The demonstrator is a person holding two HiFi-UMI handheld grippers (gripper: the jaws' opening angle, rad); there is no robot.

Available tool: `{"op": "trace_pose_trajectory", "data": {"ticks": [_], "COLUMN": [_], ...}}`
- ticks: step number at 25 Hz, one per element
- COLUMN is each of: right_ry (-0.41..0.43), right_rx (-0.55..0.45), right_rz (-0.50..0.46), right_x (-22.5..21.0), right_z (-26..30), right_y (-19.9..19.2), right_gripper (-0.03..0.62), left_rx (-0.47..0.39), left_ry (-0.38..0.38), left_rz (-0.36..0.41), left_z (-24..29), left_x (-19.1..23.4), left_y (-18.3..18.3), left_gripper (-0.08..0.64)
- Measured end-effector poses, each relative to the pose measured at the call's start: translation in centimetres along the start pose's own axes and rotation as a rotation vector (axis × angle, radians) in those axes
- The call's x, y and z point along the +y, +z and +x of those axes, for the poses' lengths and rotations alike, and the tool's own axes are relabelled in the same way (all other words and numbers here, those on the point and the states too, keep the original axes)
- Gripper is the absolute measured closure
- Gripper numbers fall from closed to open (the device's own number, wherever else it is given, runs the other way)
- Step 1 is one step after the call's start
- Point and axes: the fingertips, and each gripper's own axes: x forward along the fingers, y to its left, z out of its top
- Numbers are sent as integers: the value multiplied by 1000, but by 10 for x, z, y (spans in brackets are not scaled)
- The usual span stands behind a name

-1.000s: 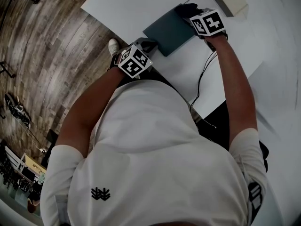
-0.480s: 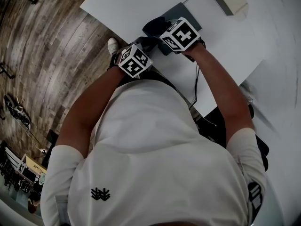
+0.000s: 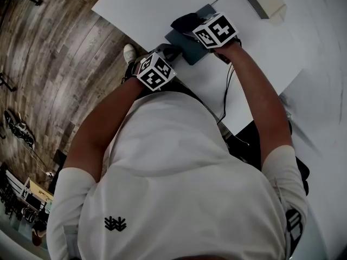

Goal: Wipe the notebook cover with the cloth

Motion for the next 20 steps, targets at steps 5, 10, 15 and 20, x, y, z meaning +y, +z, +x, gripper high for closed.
{"op": "trace_pose_trajectory", "data": {"ticks": [5, 10, 15, 20], "right_ry": [-48, -98, -165, -250], "right_rx": [-16, -16, -24, -44], "right_rz": [37, 51, 49, 66], "right_x": [-40, -76, -103, -133], "right_z": [-13, -26, -36, -47], "right_y": [4, 6, 10, 8], "right_gripper": [426, 425, 425, 425], "left_rx": [2, 3, 6, 7], "left_ry": [-2, -7, -12, -15], "left_rz": [0, -5, -9, -10], "left_z": [-1, -1, -3, -1], "left_x": [0, 0, 1, 2], "left_y": [0, 1, -2, -1], "left_gripper": [554, 554, 554, 554]}}
